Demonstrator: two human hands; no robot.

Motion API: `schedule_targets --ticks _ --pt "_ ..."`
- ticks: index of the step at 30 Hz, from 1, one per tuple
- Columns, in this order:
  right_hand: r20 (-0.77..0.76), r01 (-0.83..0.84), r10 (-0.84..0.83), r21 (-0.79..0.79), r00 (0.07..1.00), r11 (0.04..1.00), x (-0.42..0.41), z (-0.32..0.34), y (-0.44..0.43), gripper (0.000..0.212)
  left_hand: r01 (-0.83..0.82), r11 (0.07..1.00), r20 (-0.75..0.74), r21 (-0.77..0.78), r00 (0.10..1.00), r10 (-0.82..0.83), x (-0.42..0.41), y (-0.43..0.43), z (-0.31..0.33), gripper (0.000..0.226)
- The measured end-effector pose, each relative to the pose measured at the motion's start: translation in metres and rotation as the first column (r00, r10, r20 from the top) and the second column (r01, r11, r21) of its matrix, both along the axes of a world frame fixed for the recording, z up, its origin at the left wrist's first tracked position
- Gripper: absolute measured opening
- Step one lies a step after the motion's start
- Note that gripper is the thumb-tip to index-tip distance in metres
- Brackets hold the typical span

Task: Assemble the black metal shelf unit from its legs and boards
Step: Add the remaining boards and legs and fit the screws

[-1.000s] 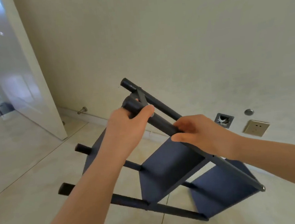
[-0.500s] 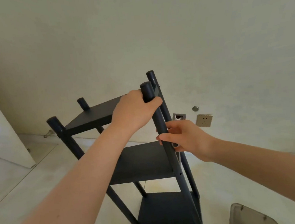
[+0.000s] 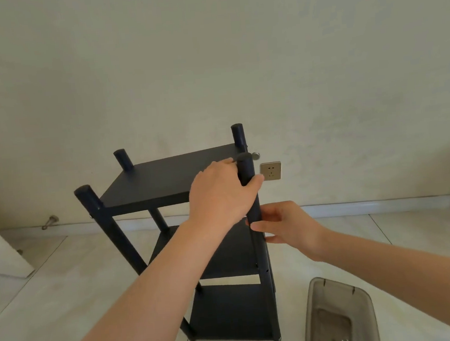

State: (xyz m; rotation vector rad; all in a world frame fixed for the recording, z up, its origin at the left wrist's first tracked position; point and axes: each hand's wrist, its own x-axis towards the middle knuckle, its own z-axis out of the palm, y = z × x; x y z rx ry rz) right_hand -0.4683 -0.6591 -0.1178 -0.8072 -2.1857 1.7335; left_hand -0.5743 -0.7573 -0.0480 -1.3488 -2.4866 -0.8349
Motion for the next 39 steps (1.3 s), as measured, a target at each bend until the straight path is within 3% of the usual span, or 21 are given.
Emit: schedule_targets --ticks 9,11,14,17,19,21,23,25,26,30,35,39 --pt "-0.019 -0.009 0.01 0.015 1.0 1.0 0.036 -0.028 0.024 0.024 -0.018 0.995 -0.174 -0.095 0.985 0.001 0.039 0.019 -0.03 0.068" --pt "-0.045 -0.013 0.016 0.055 0.999 0.998 0.038 -0.03 0.024 0.024 -0.017 1.0 -0.175 -0.02 0.984 0.013 0.046 0.011 -0.036 0.071" --pt "-0.054 -0.028 0.035 0.125 0.998 0.992 0.04 -0.032 0.023 0.03 0.052 0.951 -0.152 0.306 0.988 -0.005 0.06 -0.017 -0.066 0.049" --pt "-0.063 -0.035 0.044 0.141 0.997 0.989 0.041 -0.034 0.021 0.032 -0.043 0.857 -0.027 0.513 0.997 0.066 0.079 -0.043 -0.113 0.04" --pt "-0.077 -0.027 0.039 0.146 0.996 0.989 0.04 -0.035 0.02 0.034 -0.223 0.845 0.225 0.486 0.966 0.126 0.091 -0.047 -0.136 0.038" --pt "-0.089 -0.031 0.044 0.141 0.995 0.99 0.043 -0.038 0.019 0.035 -0.348 0.892 0.552 0.287 0.822 0.143 0.095 -0.04 -0.155 0.036" --pt "-0.094 -0.039 0.052 0.14 0.994 0.989 0.052 -0.043 0.021 0.031 -0.345 0.939 0.794 0.001 0.57 0.209 0.094 -0.031 -0.17 0.023" --pt "-0.091 -0.035 0.047 0.126 0.995 0.991 0.064 -0.053 0.027 0.024 -0.277 0.939 0.911 -0.203 0.299 0.285 0.091 -0.026 -0.183 0.032" --pt "-0.076 -0.03 0.038 0.109 0.996 0.994 0.07 -0.059 0.03 0.02 -0.25 0.94 0.936 -0.233 0.204 0.287 0.088 -0.025 -0.19 0.041" --pt "0.085 -0.029 0.024 0.052 0.996 0.998 0.093 -0.094 0.049 0.019 -0.265 0.954 0.979 -0.137 0.113 0.172 0.083 -0.023 -0.205 0.06" --pt "0.277 0.07 -0.017 -0.185 0.961 0.98 0.114 -0.159 0.07 0.019 -0.298 0.955 1.0 0.004 -0.002 -0.004 0.075 -0.013 -0.206 0.06" --pt "0.459 0.087 0.013 -0.197 0.889 0.977 0.126 -0.221 0.077 0.007 -0.347 0.937 0.998 0.031 -0.034 -0.046 0.069 -0.005 -0.215 0.056"
